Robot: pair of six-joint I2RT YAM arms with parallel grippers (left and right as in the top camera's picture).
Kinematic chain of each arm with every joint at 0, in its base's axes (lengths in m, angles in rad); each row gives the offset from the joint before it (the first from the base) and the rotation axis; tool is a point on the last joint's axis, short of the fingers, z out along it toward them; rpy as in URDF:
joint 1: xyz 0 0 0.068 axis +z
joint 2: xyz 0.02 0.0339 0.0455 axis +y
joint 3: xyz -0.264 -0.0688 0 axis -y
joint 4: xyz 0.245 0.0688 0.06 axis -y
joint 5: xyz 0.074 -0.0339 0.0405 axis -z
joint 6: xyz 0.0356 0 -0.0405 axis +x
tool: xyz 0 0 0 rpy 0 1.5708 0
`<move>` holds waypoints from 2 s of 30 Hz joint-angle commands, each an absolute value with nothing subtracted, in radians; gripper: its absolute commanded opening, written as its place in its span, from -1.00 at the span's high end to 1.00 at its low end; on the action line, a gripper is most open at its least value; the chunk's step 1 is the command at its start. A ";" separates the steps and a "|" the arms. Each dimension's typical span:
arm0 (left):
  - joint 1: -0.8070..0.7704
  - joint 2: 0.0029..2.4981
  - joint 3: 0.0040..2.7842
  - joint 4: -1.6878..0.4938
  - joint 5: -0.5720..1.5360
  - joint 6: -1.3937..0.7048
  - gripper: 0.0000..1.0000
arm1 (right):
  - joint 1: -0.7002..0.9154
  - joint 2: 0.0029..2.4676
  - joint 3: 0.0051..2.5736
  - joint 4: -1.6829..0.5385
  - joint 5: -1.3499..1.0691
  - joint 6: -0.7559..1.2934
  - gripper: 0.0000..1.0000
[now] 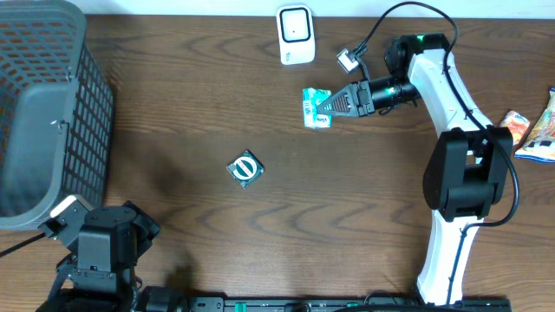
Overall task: Scan the item barcode
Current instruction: 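Lift the teal packet and rotate it with the right gripper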
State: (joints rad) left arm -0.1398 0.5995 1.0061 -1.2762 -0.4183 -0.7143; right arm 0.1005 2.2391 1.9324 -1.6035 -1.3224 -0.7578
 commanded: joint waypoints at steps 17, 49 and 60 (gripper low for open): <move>-0.137 0.598 1.006 -1.279 -0.435 -0.727 -0.96 | 0.099 2.227 1.929 -1.610 -1.356 -1.004 0.98; -0.137 0.598 1.006 -1.279 -0.435 -0.728 -0.96 | 0.100 2.227 1.929 -1.605 -1.274 -1.011 0.98; -0.137 0.598 1.006 -1.279 -0.435 -0.728 -0.96 | 0.100 2.227 1.929 -1.605 -1.274 -1.011 0.98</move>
